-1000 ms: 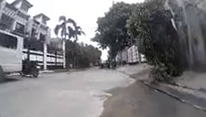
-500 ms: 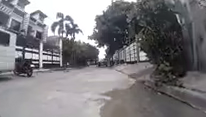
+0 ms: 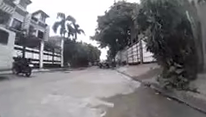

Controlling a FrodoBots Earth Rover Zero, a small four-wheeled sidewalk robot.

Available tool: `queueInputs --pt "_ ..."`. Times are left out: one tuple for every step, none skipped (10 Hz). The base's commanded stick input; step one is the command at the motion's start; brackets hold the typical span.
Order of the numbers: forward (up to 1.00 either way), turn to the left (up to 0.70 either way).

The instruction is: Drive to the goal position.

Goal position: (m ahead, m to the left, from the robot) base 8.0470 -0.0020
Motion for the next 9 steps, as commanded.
queueInputs --pt "0.5 0.0" --pt "0.5 0.0" --pt "0.5 0.0" --pt "0.5 0.0" --pt "0.5 0.0" --pt "0.5 0.0" --pt "0.5 0.0" --pt "0.5 0.0" --pt "0.5 0.0"
